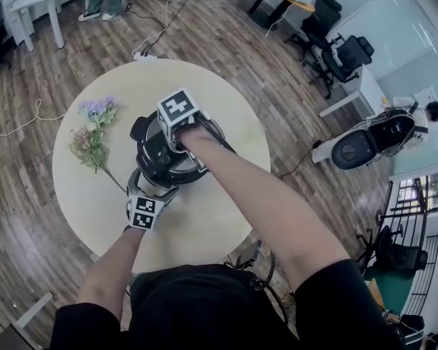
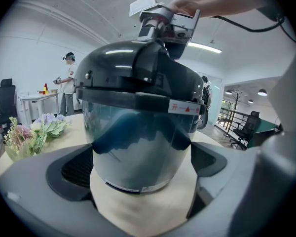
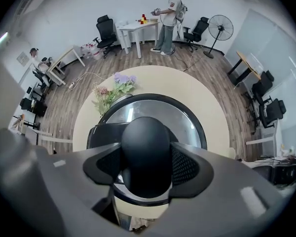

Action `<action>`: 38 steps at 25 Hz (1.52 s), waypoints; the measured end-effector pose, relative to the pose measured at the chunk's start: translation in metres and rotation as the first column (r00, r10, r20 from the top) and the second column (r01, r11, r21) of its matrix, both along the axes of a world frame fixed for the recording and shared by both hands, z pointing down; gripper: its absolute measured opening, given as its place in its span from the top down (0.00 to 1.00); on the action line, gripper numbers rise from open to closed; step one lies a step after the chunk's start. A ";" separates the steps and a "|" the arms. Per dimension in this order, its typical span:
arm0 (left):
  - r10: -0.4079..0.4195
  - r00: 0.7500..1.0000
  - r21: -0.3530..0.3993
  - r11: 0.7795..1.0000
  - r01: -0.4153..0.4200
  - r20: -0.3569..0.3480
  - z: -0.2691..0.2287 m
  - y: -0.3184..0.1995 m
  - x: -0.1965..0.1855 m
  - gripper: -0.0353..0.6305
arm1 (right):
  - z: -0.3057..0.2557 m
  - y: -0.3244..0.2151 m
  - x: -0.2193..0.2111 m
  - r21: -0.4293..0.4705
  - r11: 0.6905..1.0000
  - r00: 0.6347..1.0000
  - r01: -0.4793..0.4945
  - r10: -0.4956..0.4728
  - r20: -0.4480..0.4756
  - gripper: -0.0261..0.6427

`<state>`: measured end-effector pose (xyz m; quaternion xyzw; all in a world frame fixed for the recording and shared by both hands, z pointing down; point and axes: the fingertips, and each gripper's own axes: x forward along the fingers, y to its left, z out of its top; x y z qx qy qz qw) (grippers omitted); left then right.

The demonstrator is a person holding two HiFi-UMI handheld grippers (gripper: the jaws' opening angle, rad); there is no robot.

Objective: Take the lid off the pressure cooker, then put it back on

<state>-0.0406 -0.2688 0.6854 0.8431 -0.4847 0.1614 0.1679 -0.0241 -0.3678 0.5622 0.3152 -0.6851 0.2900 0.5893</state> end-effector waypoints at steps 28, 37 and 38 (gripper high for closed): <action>-0.002 1.000 0.002 1.000 0.002 0.005 0.002 0.001 0.002 0.06 | 0.000 0.003 0.002 0.004 0.997 0.997 0.078 -0.078 0.011 0.54; -0.001 1.000 -0.007 1.000 0.001 0.005 0.004 -0.001 0.000 0.06 | -0.024 -0.003 0.003 -0.014 0.998 0.998 0.058 -0.057 0.034 0.54; -0.001 1.000 -0.005 1.000 0.001 0.005 0.006 -0.001 0.000 0.06 | -0.030 -0.004 0.003 -0.009 0.998 0.997 0.064 -0.063 0.036 0.54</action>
